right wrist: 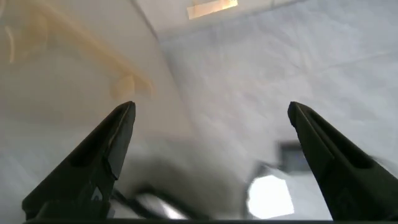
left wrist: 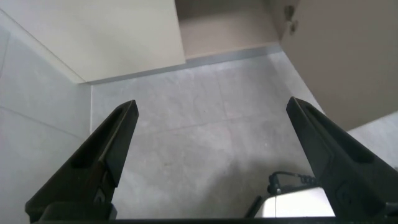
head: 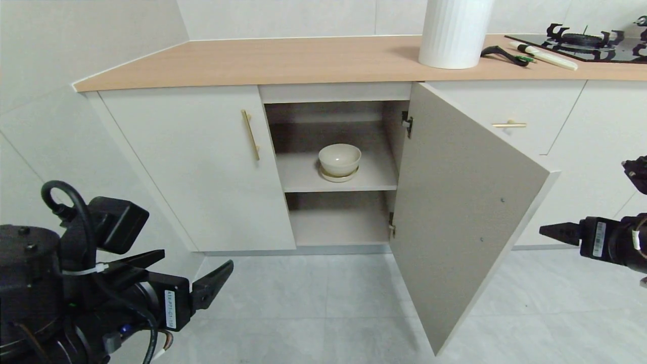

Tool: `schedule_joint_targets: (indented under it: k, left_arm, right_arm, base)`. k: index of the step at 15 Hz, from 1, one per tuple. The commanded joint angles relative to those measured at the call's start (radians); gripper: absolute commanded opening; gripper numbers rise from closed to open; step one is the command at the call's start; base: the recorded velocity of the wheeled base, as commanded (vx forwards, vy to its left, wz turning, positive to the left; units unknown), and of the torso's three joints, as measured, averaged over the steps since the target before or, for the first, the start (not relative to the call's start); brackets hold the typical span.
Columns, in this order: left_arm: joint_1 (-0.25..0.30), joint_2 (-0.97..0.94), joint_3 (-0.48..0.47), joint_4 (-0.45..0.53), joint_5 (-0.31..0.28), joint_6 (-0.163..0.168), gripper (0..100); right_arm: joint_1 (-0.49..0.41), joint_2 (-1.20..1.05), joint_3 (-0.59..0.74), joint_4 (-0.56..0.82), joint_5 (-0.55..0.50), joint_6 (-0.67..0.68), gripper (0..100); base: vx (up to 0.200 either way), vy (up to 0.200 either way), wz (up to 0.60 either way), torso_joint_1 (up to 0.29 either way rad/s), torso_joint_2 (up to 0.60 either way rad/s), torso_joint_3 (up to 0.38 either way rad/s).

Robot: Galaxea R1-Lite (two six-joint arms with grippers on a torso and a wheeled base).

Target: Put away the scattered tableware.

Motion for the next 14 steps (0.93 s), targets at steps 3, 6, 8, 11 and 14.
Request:
schedule_joint_targets:
  k: [3,6,8,11,14]
  left_arm:
    - [0.000,0.003,-0.003,-0.007,0.000,-0.001,100]
    - [0.009,0.007,-0.030,-0.009,-0.002,-0.001,100]
    - [0.015,0.020,-0.061,-0.010,-0.003,-0.001,100]
    - [0.017,0.041,-0.083,-0.010,-0.002,0.001,100]
    - [0.017,0.029,-0.083,-0.010,0.000,0.019,100]
  right_arm:
    - [-0.010,0.155,-0.002,-0.169,-0.007,0.121,100]
    - [-0.013,0.213,-0.008,-0.248,0.003,0.140,100]
    - [0.002,0.256,-0.019,-0.284,0.007,0.138,100]
    - [0.089,0.328,-0.074,-0.290,0.087,0.138,100]
    - [0.188,0.411,-0.160,-0.290,0.119,0.138,100]
  base:
    - [0.000,0.000,0.00,0.000,0.00,0.000]
    - [0.000,0.000,0.00,0.000,0.00,0.000]
    - [0.000,0.000,0.00,0.000,0.00,0.000]
    - [0.000,0.000,0.00,0.000,0.00,0.000]
    - [0.000,0.000,0.00,0.000,0.00,0.000]
